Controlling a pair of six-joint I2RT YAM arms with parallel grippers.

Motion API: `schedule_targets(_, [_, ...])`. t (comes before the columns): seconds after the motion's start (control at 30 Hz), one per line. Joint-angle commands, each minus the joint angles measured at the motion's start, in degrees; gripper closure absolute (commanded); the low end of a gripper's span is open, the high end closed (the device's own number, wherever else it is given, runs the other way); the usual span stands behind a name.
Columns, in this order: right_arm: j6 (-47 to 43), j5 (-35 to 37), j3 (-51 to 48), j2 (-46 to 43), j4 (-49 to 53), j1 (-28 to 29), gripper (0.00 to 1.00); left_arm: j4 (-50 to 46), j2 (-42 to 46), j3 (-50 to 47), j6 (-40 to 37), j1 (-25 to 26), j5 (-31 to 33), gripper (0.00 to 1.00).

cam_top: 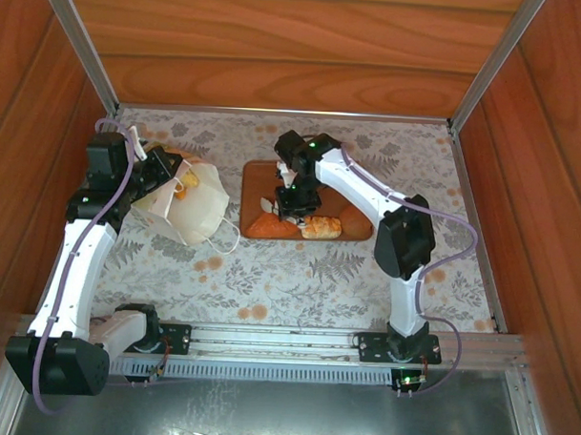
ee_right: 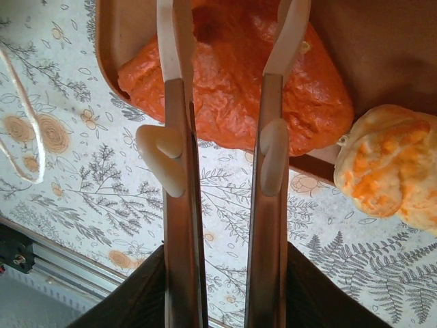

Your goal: Take the fake bread out of the paper bag

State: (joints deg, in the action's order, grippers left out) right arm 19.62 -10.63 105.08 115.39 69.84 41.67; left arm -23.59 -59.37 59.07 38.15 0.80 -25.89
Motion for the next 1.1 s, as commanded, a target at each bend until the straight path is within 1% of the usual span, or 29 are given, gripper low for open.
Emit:
schedule_targets(0.0, [1.3, -1.0, -1.1, -2.0, 0.8, 0.9, 0.60, 0.3, 0.5, 0.0, -0.6, -0.3, -0.9, 1.00])
schedule_targets(0.1, [1.4, -0.3, -1.5, -2.5, 0.8, 0.9, 0.60, 0.3, 0.6, -0.1, -0.6, -0.4, -0.8, 1.00])
schedule_targets(0.17, [1.8, 1.9, -1.3, -3.0, 0.3, 0.9, 0.59, 0.3, 0.6, -0.2, -0.6, -0.4, -0.8, 1.00])
schedule_targets(0.3, [-0.9, 3.4, 1.9, -3.4, 1.6, 0.9, 0.58, 0.3, 0.5, 0.0, -0.6, -0.4, -0.9, 1.00])
schedule_targets(0.4, [-3.8, 4.4, 0.5, -5.9, -0.6, 0.9, 0.57, 0.3, 0.7, -0.1, -0.7, -0.4, -0.7, 1.00])
schedule_targets(0.5, [-7.8, 5.8, -1.8, -9.3, -1.8, 0.9, 0.57, 0.3, 0.7, -0.1, -0.9, -0.4, -0.6, 1.00])
schedule_targets(0.6, [-14.7, 7.0, -5.3, -13.3, -1.0, 0.9, 0.56, 0.3, 0.7, -0.1, -0.9, -0.4, -0.6, 1.00])
schedule_targets(0.67, [-19.1, 8.6, -9.2, -17.0, -1.2, 0.9, 0.55, 0.3, 0.7, -0.2, -0.9, -0.4, -0.7, 1.00])
schedule_targets(0.73, [-23.5, 9.0, -13.5, -19.8, -2.1, 0.9, 0.55, 0.3, 0.8, -0.2, -1.0, -0.5, -0.5, 1.00])
schedule_targets(0.8, [-27.9, 8.8, -15.8, -23.5, -1.8, 1.0, 0.54, 0.3, 0.5, -0.1, -0.9, -0.5, -0.6, 1.00])
schedule_targets(0.9, [-32.0, 9.5, -16.3, -24.4, -0.9, 1.0, 0.53, 0.3, 0.0, 0.1, -0.8, -0.5, -1.0, 1.00])
schedule_targets(1.07, [-37.4, 10.6, -15.3, -22.1, 0.7, 2.1, 0.53, 0.3, 0.0, 0.3, -0.6, -0.5, -1.0, 1.00])
